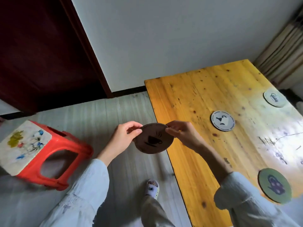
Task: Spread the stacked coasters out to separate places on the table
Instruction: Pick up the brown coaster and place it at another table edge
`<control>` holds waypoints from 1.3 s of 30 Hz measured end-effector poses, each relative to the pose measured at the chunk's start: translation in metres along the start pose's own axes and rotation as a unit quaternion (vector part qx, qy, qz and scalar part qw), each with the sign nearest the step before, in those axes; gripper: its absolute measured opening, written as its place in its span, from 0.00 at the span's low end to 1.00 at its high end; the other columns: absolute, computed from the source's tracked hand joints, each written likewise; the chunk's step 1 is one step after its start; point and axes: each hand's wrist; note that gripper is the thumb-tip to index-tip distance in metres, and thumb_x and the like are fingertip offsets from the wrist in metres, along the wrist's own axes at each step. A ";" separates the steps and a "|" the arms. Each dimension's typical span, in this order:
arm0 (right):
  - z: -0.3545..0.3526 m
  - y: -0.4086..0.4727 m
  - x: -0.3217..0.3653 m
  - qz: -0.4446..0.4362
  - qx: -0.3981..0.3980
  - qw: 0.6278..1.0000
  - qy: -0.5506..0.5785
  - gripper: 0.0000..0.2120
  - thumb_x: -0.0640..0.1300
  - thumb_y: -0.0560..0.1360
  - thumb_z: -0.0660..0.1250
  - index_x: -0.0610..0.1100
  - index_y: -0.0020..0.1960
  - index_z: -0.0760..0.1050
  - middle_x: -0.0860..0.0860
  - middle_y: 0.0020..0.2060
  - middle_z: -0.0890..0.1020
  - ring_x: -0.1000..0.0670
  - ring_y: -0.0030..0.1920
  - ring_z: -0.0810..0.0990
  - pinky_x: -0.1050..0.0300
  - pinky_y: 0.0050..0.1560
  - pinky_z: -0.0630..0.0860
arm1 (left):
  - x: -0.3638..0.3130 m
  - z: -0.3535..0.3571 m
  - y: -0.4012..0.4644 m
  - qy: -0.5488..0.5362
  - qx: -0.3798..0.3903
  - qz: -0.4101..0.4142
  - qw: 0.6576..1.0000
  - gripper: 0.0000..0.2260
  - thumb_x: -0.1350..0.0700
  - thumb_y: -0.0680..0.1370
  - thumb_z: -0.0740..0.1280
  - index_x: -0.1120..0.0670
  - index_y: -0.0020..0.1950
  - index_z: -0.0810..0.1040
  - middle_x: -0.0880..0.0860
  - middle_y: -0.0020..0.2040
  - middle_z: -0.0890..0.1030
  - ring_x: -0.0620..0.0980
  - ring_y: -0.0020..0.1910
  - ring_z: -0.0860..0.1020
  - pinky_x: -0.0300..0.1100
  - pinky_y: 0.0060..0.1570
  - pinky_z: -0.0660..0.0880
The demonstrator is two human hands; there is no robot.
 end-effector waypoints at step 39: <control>0.011 0.111 -0.153 0.490 -0.340 0.772 0.219 0.12 0.40 0.77 0.60 0.39 0.56 0.78 0.40 0.56 0.81 0.43 0.56 0.79 0.44 0.59 0.77 | 0.054 0.151 0.263 0.195 0.445 -0.132 0.864 0.19 0.66 0.78 0.51 0.57 0.67 0.68 0.55 0.67 0.73 0.51 0.63 0.71 0.45 0.63 0.68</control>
Point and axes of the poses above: each hand's wrist, its own y-axis towards the middle knuckle, its own z-axis out of the palm, x = y × z
